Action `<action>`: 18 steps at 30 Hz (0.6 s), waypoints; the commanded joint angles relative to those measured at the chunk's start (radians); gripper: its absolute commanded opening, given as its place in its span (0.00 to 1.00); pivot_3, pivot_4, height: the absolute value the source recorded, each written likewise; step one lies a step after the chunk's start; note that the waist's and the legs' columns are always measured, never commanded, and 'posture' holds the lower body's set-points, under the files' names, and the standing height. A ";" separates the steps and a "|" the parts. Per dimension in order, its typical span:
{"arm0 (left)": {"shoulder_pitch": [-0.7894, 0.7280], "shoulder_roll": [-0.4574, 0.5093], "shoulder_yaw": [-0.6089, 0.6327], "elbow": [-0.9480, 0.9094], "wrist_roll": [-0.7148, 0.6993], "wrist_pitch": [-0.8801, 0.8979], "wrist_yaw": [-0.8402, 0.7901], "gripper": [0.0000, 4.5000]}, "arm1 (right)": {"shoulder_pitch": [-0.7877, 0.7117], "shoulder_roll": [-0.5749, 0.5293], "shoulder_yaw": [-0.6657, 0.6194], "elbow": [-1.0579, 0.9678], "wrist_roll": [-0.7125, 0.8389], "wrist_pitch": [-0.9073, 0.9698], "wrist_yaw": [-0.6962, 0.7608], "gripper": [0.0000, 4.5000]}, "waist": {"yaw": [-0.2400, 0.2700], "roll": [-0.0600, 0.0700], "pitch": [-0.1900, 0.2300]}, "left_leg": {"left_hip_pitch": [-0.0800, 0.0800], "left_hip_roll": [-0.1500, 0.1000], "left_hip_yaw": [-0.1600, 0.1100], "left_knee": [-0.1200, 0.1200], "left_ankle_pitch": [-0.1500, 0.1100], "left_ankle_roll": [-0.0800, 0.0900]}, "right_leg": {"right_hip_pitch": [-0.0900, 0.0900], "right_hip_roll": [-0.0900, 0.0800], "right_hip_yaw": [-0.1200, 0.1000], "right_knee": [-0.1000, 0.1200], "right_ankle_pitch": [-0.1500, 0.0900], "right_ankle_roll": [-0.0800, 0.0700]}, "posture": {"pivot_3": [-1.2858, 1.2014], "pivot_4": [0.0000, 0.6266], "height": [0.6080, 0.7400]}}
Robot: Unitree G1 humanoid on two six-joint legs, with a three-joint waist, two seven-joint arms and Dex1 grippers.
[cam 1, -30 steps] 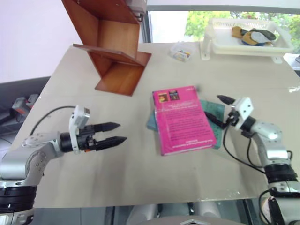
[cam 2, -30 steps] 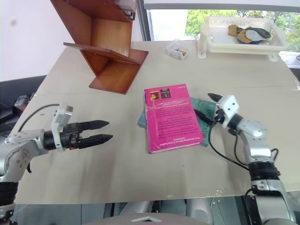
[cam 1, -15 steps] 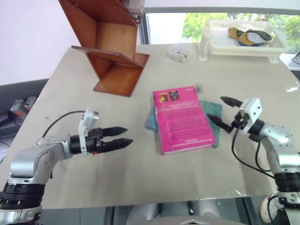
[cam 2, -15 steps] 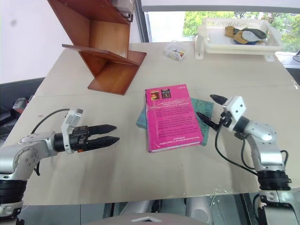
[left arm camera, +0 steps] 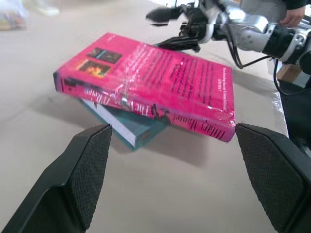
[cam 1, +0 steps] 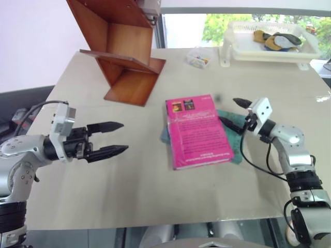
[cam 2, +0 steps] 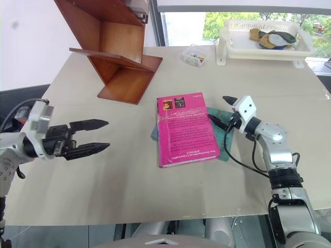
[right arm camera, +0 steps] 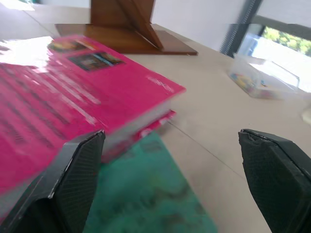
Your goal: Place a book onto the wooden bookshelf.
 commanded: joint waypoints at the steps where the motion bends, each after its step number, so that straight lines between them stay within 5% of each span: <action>1: -0.022 0.022 0.034 -0.055 -0.026 -0.008 -0.002 0.97 | -0.023 -0.007 -0.019 0.016 -0.009 -0.035 -0.007 1.00 | -0.001 0.000 0.000 | 0.000 0.000 0.000 0.000 0.000 0.000 | 0.000 0.000 0.000 0.000 0.000 0.000 | 0.52 0.24 1.00; 18: -0.027 0.016 0.027 -0.069 -0.021 -0.014 0.000 0.97 | -0.065 0.121 0.076 0.014 -0.041 -0.049 0.014 1.00 | -0.021 0.000 0.000 | 0.000 0.000 0.000 0.000 0.000 0.000 | 0.000 0.001 0.000 0.000 0.000 0.000 | 0.52 0.24 1.00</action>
